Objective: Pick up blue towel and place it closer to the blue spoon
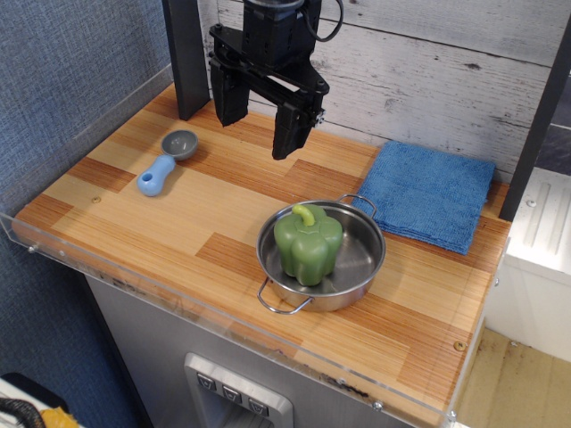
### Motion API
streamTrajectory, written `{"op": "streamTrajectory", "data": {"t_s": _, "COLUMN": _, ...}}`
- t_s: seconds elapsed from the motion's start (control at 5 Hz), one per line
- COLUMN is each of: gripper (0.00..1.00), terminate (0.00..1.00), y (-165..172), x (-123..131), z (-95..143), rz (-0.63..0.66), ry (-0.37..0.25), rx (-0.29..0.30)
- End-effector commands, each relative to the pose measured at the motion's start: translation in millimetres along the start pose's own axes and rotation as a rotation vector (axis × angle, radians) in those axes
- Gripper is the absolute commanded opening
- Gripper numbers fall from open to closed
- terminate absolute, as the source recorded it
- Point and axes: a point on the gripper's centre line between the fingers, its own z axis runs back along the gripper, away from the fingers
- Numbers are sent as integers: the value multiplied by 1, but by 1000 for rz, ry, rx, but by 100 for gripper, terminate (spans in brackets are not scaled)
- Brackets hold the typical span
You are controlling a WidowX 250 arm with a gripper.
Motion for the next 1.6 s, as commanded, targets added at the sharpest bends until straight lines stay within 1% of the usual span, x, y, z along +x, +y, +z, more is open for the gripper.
{"op": "streamTrajectory", "data": {"t_s": 0.0, "gripper": 100, "terminate": 0, "y": 0, "x": 0, "z": 0, "rz": 0, "ry": 0, "rx": 0}}
{"op": "streamTrajectory", "data": {"t_s": 0.2, "gripper": 100, "terminate": 0, "y": -14, "x": 11, "z": -6, "rz": 8, "ry": -30, "rx": -37}}
{"op": "streamTrajectory", "data": {"t_s": 0.4, "gripper": 100, "terminate": 0, "y": -28, "x": 27, "z": -10, "rz": 1, "ry": -45, "rx": -34}}
{"op": "streamTrajectory", "data": {"t_s": 0.6, "gripper": 100, "terminate": 0, "y": -47, "x": 43, "z": -16, "rz": 32, "ry": -92, "rx": -40}}
{"op": "streamTrajectory", "data": {"t_s": 0.8, "gripper": 100, "terminate": 0, "y": -58, "x": 58, "z": -24, "rz": 97, "ry": -141, "rx": -20}}
{"op": "streamTrajectory", "data": {"t_s": 1.0, "gripper": 100, "terminate": 0, "y": -64, "x": 72, "z": -27, "rz": 113, "ry": -173, "rx": -36}}
{"op": "streamTrajectory", "data": {"t_s": 1.2, "gripper": 100, "terminate": 0, "y": -65, "x": 86, "z": -26, "rz": 131, "ry": -197, "rx": -98}}
{"op": "streamTrajectory", "data": {"t_s": 1.4, "gripper": 100, "terminate": 0, "y": -72, "x": 100, "z": -25, "rz": 139, "ry": -205, "rx": -133}}
